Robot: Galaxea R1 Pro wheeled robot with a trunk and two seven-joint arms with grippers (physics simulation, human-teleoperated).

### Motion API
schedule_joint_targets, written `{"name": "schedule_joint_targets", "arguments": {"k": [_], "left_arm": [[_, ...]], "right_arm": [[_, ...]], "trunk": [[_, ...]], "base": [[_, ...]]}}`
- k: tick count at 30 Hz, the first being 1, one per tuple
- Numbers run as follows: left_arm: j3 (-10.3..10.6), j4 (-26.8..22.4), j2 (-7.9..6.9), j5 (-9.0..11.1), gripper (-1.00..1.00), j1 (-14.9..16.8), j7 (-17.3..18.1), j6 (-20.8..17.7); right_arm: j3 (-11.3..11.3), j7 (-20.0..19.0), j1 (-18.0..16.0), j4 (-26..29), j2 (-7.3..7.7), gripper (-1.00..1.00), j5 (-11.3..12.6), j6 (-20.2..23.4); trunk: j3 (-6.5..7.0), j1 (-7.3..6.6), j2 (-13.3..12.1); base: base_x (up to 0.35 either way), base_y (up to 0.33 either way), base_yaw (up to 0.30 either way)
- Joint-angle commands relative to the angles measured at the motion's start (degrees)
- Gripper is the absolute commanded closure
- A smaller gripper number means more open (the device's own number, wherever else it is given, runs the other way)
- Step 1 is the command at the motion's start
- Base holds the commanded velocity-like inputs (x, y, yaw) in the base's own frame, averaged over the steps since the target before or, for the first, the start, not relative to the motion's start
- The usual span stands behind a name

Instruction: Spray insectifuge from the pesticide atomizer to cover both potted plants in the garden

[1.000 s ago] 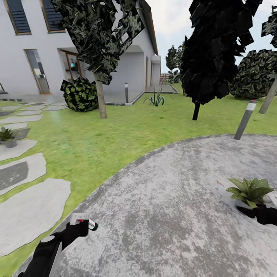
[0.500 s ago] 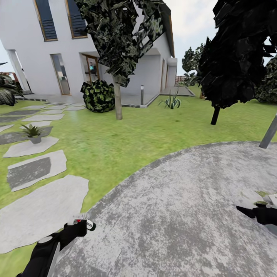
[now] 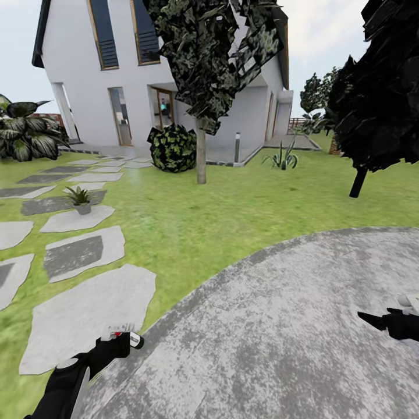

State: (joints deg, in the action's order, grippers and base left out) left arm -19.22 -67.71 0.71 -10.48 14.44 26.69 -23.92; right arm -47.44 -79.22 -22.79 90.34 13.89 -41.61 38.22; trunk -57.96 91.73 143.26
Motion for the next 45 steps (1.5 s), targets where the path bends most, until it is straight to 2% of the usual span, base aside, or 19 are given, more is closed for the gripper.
{"name": "schedule_joint_targets", "arguments": {"k": [1,18,31,45], "left_arm": [[-0.2,-0.1,0.08,-0.5,1.00,0.0,0.6,-0.2],[-0.3,-0.1,0.08,-0.5,1.00,0.1,0.6,-0.2],[-0.3,-0.1,0.08,-0.5,1.00,0.1,0.6,-0.2],[-0.3,-0.1,0.08,-0.4,1.00,0.0,0.6,-0.3]], "right_arm": [[-0.1,-0.5,-0.1,0.1,0.04,-1.00,-0.4,0.5],[-0.1,-0.5,-0.1,-0.1,0.25,-1.00,-0.3,0.5],[-0.1,-0.1,-0.1,-0.2,0.35,-1.00,-0.2,0.4],[-0.1,-0.1,-0.1,-0.2,0.39,-1.00,-0.2,0.4]], "trunk": [[-0.01,0.02,0.0],[0.08,0.02,0.0],[-0.63,0.02,0.0],[-0.70,0.02,0.0]], "base": [[0.260,0.203,0.153],[0.264,0.206,0.020],[0.265,0.207,0.035],[0.254,0.252,0.005]]}}
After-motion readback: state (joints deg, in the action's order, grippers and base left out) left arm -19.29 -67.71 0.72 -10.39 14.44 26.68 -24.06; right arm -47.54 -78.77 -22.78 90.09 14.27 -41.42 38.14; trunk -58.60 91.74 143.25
